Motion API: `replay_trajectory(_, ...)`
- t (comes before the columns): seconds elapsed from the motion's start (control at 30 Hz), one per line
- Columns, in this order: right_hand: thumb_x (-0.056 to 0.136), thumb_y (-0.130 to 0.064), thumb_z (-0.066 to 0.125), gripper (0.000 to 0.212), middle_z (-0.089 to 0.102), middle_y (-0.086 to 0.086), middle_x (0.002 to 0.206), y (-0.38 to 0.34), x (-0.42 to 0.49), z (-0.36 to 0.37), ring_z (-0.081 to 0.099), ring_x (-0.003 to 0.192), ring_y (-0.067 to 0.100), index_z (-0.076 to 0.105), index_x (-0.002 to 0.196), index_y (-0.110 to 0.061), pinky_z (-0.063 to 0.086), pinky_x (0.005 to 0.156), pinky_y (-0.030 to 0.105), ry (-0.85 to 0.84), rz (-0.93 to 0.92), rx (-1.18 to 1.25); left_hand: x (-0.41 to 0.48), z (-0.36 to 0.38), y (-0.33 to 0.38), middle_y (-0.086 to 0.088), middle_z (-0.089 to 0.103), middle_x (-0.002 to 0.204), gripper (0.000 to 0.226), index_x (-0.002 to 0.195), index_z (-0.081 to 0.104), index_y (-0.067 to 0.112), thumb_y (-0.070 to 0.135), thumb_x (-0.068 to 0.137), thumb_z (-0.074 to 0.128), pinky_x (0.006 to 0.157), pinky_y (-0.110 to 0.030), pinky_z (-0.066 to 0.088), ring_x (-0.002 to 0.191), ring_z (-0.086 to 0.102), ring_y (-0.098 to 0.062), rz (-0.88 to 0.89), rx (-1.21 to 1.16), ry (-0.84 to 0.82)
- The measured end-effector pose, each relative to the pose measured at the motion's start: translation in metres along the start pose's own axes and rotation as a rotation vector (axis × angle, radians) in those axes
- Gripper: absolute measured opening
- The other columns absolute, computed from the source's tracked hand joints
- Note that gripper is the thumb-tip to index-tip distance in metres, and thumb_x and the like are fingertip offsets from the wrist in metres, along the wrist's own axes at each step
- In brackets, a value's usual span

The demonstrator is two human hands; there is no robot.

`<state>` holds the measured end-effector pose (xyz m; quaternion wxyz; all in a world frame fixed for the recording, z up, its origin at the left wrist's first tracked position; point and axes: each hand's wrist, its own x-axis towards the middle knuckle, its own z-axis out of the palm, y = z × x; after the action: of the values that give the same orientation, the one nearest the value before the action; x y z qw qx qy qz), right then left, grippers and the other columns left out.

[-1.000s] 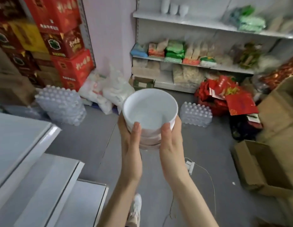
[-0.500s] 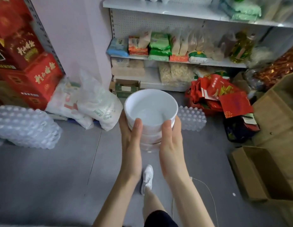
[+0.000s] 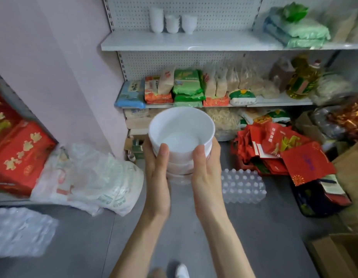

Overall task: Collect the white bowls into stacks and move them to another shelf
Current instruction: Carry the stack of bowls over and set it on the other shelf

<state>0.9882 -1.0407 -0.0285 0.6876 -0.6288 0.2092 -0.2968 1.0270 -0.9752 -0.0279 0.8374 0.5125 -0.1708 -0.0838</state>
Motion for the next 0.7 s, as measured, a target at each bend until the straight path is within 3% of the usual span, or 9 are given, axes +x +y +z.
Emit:
replay_trajectory(0.13, 0.067, -0.068, 0.045, 0.063, 0.045, -0.012, 0.138, 0.014, 0.075, 0.004, 0.037, 0.134, 0.016, 0.034, 0.127, -0.053, 0.036, 0.110, 0.044, 0.023, 0.013, -0.029, 0.071, 0.013, -0.030, -0.007, 0.055, 0.135, 0.091, 0.138, 0.041, 0.015, 0.067, 0.069, 0.069, 0.103, -0.040, 0.043, 0.126, 0.053, -0.022, -0.047, -0.047, -0.018)
replay_trajectory(0.27, 0.069, -0.069, 0.046, 0.080, 0.045, -0.007, 0.140, 0.037, 0.165, 0.015, 0.037, 0.135, 0.018, 0.034, 0.141, -0.035, 0.035, 0.110, 0.046, 0.075, 0.001, -0.054, 0.158, 0.023, -0.070, -0.005, 0.057, 0.134, 0.095, 0.138, 0.043, 0.018, 0.070, 0.064, 0.071, 0.104, -0.041, 0.042, 0.125, 0.053, -0.021, -0.090, -0.062, 0.002)
replay_trajectory(0.43, 0.067, -0.074, 0.051, 0.090, 0.049, 0.000, 0.137, 0.054, 0.302, 0.050, 0.044, 0.130, 0.019, 0.036, 0.141, -0.024, 0.039, 0.108, 0.045, 0.106, -0.058, -0.085, 0.295, 0.027, -0.111, -0.005, 0.056, 0.134, 0.092, 0.138, 0.043, 0.020, 0.070, 0.065, 0.070, 0.109, -0.052, 0.037, 0.126, 0.052, -0.023, -0.058, -0.077, 0.011)
replay_trajectory(0.57, 0.070, -0.062, 0.048, 0.080, 0.052, -0.001, 0.134, 0.049, 0.420, 0.088, 0.051, 0.123, 0.011, 0.039, 0.139, -0.023, 0.045, 0.103, 0.031, 0.086, -0.107, -0.045, 0.416, 0.035, -0.122, -0.007, 0.053, 0.138, 0.083, 0.137, 0.044, 0.029, 0.068, 0.068, 0.070, 0.110, -0.058, 0.033, 0.129, 0.048, -0.028, -0.043, -0.116, -0.027)
replay_trajectory(0.7, 0.067, -0.069, 0.054, 0.090, 0.050, -0.004, 0.136, 0.052, 0.515, 0.113, 0.050, 0.120, 0.002, 0.036, 0.142, -0.021, 0.043, 0.090, 0.010, 0.083, -0.140, -0.014, 0.516, 0.048, -0.133, -0.001, 0.056, 0.134, 0.084, 0.134, 0.047, 0.034, 0.071, 0.062, 0.072, 0.108, -0.053, 0.037, 0.126, 0.052, -0.023, -0.026, -0.107, -0.049)
